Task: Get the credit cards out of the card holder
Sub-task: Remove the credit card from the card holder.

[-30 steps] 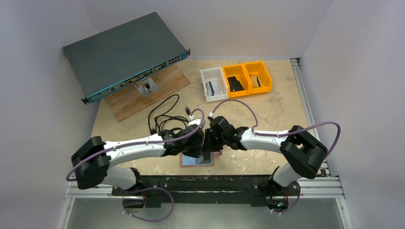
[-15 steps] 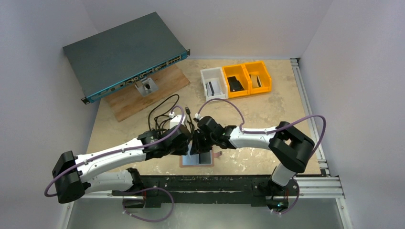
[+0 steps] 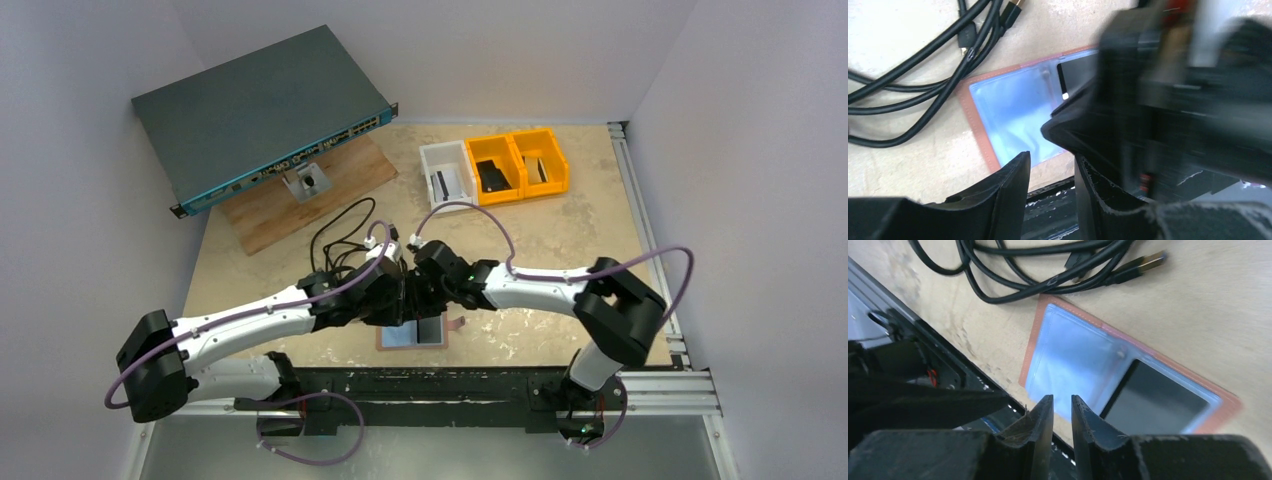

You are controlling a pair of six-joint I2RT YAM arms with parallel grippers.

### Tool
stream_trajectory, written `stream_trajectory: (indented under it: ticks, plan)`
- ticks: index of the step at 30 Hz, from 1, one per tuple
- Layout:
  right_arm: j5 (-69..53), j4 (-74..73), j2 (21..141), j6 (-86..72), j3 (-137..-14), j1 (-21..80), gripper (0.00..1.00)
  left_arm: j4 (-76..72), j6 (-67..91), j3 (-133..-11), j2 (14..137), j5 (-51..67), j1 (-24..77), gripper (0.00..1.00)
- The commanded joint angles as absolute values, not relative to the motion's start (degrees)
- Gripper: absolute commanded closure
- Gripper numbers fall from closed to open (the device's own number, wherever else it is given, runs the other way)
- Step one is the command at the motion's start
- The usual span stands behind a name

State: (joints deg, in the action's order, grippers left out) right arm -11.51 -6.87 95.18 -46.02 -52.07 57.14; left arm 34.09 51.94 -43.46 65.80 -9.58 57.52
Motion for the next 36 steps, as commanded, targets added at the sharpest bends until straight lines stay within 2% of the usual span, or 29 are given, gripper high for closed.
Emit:
stream_trajectory:
  ticks: [1, 7, 14, 20, 36]
  plan:
    - [-4.9, -10.4, 86.1, -47.6, -48.6, 54.2, 0.78, 24.9, 53.2, -42.0, 67.7, -0.6, 54.6, 0.63]
    - [-3.3, -12.6, 83.4, -47.4, -44.5, 53.0, 0.76, 15.1, 53.5, -40.4, 72.9, 10.4, 50.9, 0.65]
    - [-0.5, -14.0, 83.7, -47.0, -42.9, 53.0, 0.76, 6.8, 55.2, -37.2, 79.6, 17.5, 47.3, 0.65]
    - [1.3, -13.8, 85.0, -45.9, -42.9, 53.0, 0.75, 6.1, 54.8, -36.0, 82.6, 17.6, 46.6, 0.66]
    - [0.2, -12.9, 88.4, -45.1, -44.0, 53.8, 0.87, 4.0, 54.4, -34.3, 86.4, 17.2, 46.2, 0.67]
